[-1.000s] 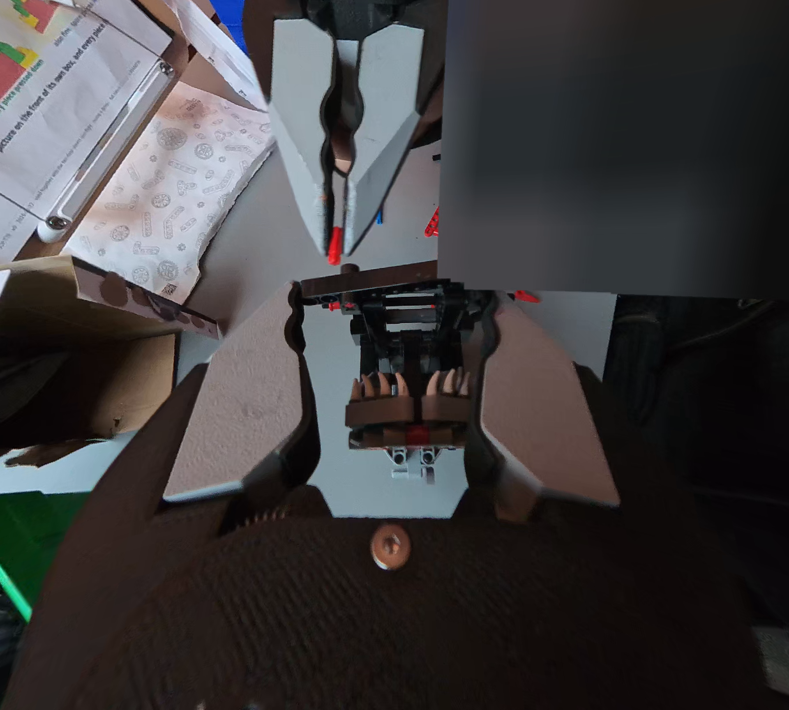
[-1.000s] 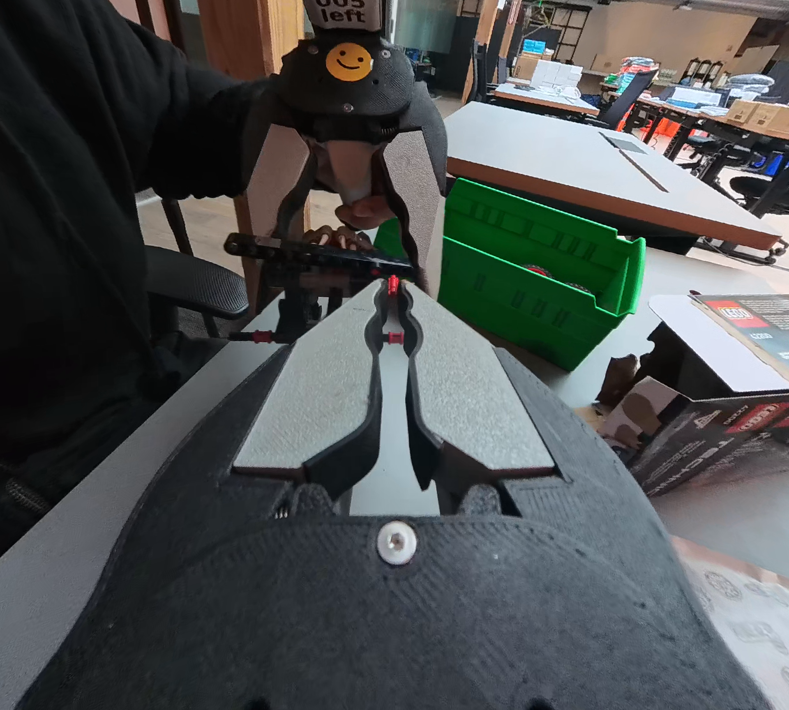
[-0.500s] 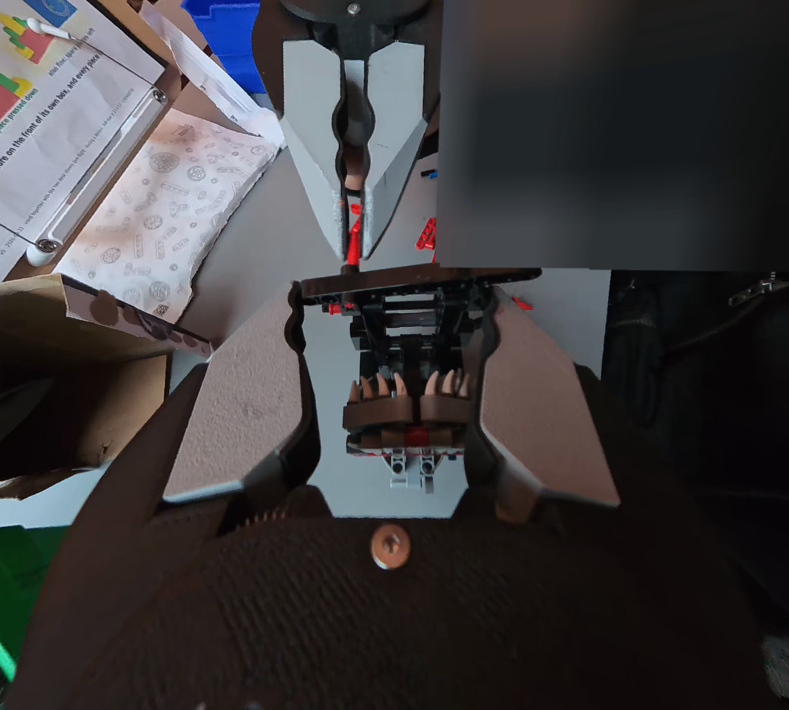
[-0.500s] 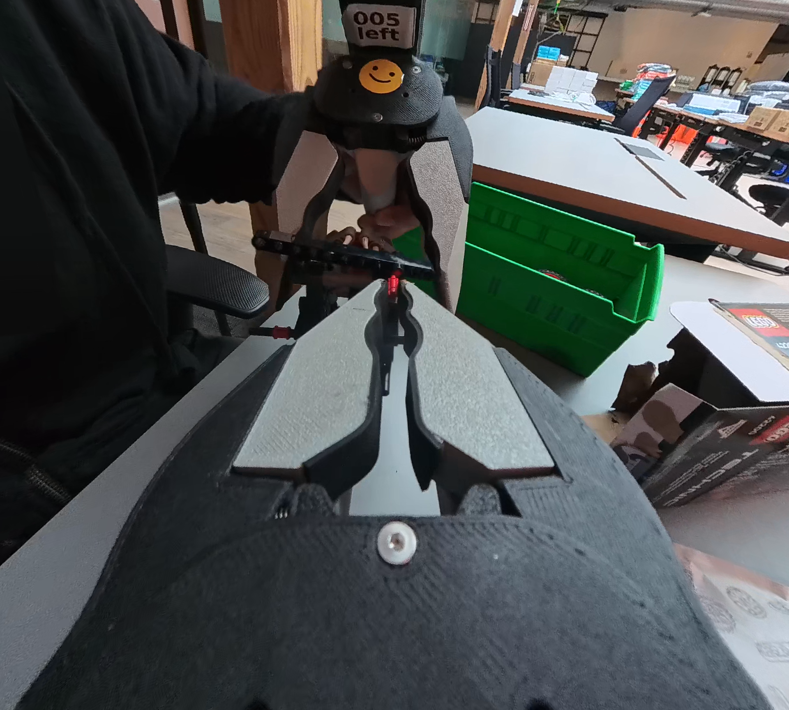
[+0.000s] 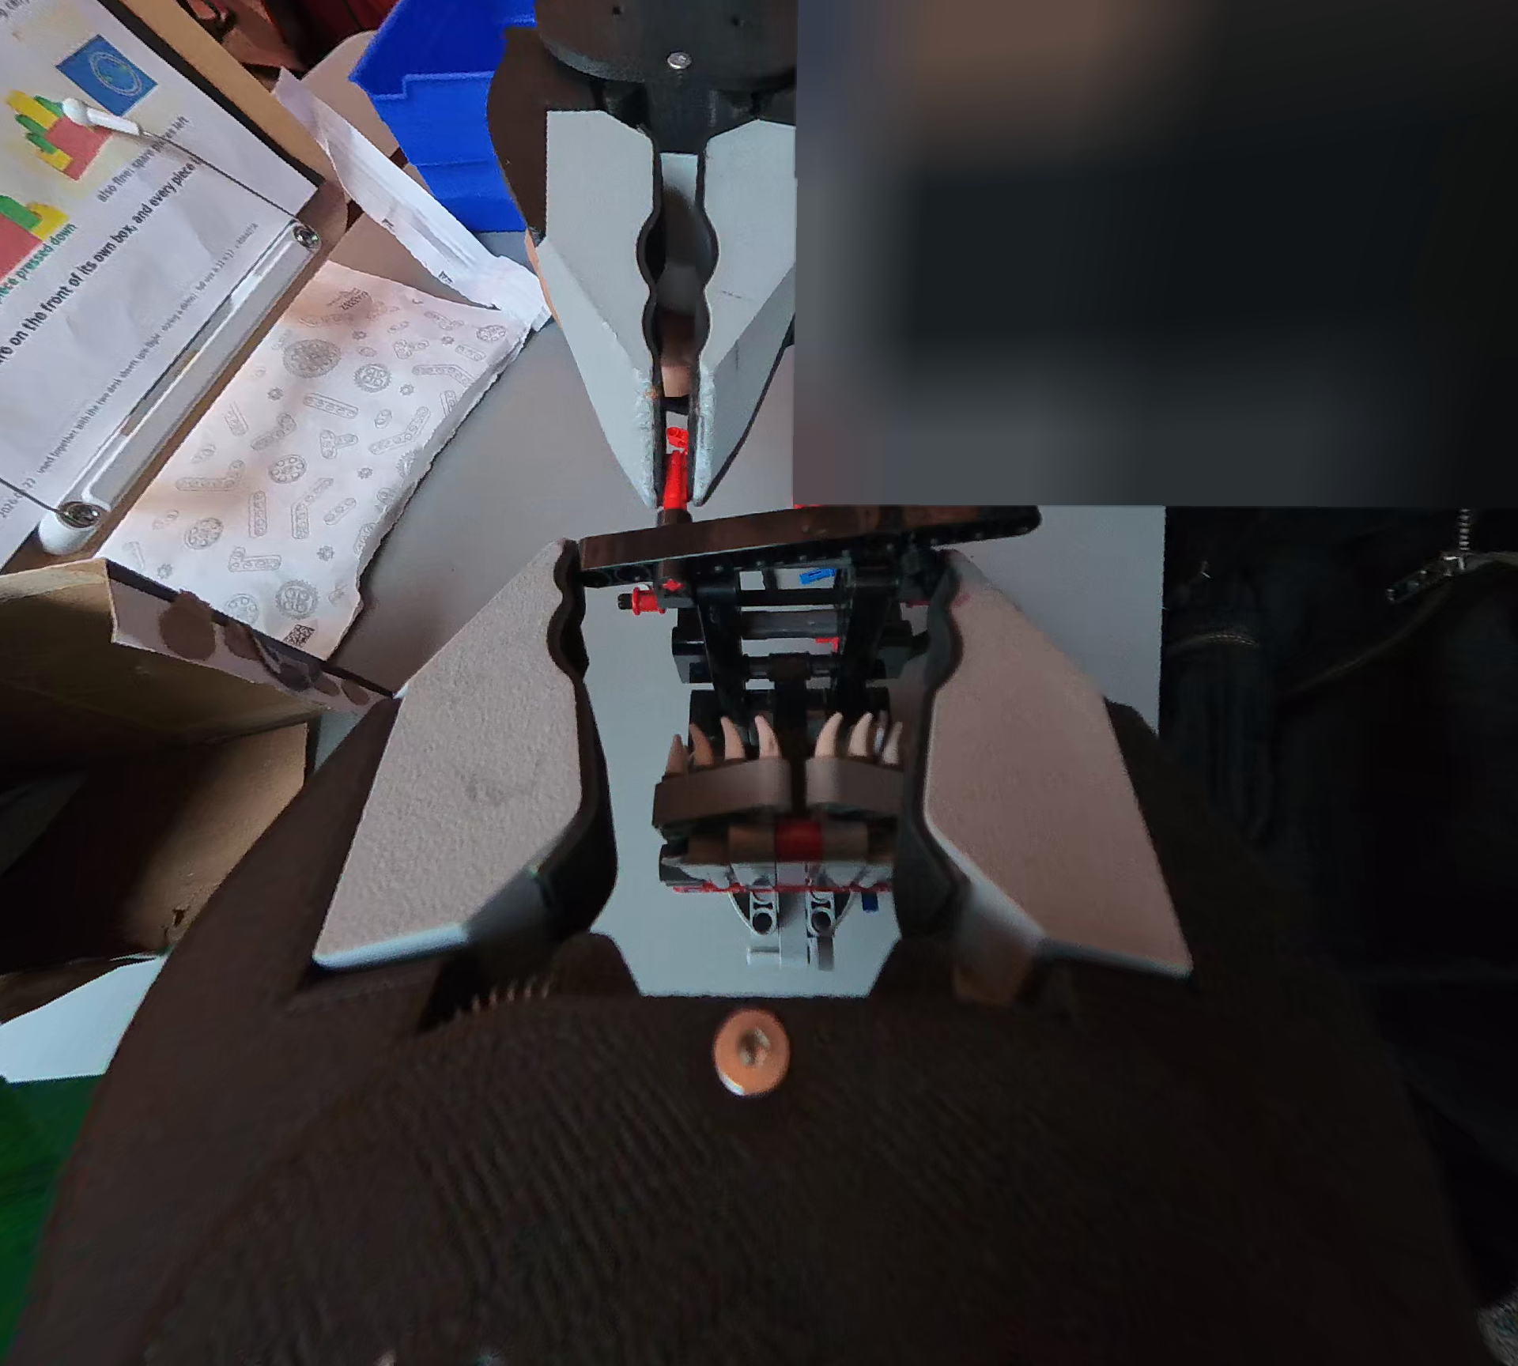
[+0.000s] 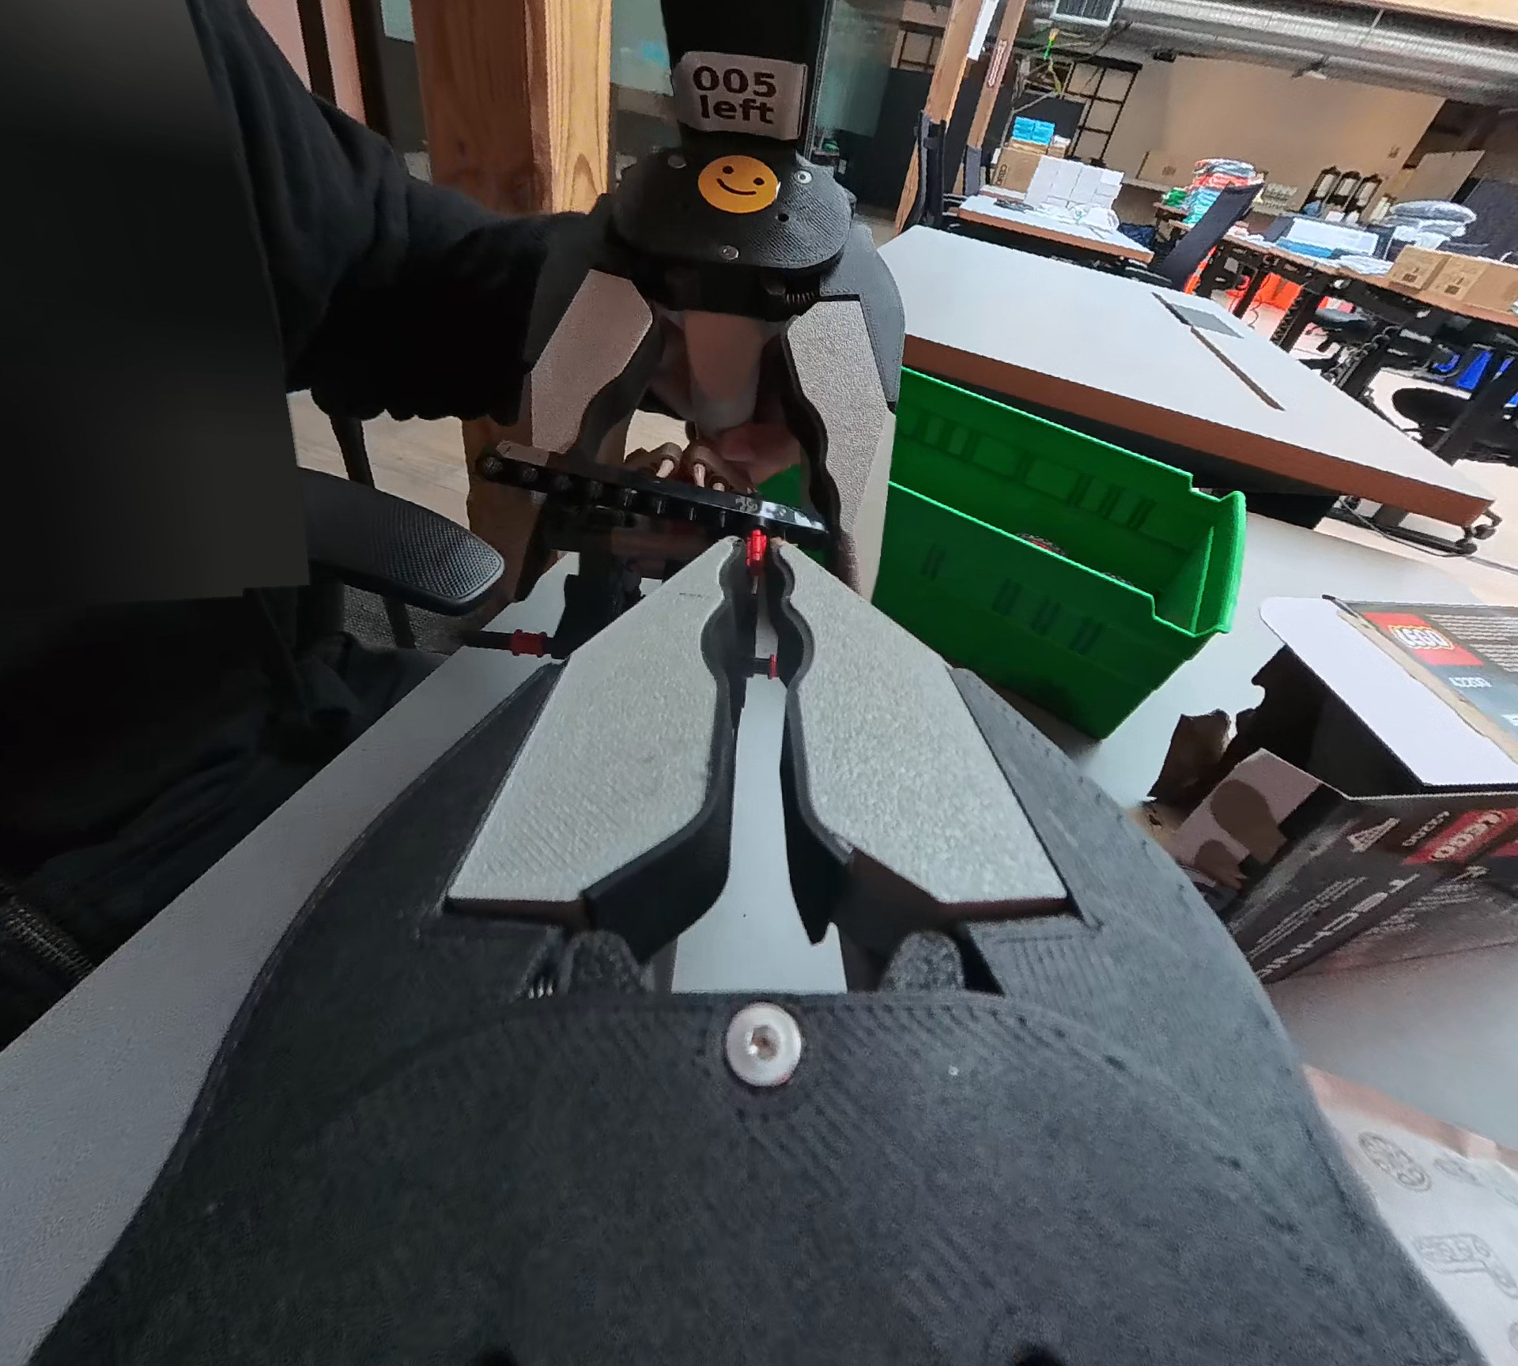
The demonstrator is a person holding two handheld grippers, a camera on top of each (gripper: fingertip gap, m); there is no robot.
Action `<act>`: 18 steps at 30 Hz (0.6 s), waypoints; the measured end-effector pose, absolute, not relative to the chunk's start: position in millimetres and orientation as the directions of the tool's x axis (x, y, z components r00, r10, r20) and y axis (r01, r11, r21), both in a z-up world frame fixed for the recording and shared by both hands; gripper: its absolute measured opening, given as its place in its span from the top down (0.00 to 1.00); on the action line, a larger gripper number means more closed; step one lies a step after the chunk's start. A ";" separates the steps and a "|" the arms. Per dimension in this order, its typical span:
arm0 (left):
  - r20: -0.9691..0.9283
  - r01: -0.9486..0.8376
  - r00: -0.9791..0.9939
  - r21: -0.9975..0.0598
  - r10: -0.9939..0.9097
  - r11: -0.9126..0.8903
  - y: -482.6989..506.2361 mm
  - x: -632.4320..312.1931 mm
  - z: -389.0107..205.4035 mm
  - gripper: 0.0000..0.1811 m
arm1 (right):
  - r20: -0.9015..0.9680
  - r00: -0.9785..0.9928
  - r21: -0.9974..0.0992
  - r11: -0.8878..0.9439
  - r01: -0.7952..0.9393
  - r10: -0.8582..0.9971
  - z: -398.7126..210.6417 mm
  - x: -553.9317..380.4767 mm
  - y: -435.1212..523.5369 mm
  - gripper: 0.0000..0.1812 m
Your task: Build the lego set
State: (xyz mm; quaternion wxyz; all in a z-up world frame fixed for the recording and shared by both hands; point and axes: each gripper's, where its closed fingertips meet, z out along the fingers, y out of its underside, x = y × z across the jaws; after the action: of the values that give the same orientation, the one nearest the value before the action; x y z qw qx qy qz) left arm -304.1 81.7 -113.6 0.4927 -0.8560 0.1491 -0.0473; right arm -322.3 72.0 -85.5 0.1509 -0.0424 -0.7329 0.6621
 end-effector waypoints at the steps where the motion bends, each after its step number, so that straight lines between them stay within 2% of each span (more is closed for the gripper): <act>1: -0.065 -0.207 0.952 -0.857 -0.299 -0.472 82.0 -304.6 -113.7 0.54 | 0.157 -0.952 -0.984 0.119 -0.130 0.262 -85.8 -322.7 72.2 1.00; 18: -0.053 -0.187 0.961 -0.850 -0.273 -0.492 83.3 -308.9 -114.6 0.54 | 0.027 -0.963 -0.996 0.088 -0.004 0.268 -87.0 -326.6 73.2 0.99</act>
State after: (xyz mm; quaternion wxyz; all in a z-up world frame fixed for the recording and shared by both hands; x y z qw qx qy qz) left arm -308.9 83.3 -114.6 0.4861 -0.8626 0.1332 -0.0441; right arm -326.6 73.2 -87.0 0.1013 -0.0904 -0.7306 0.6692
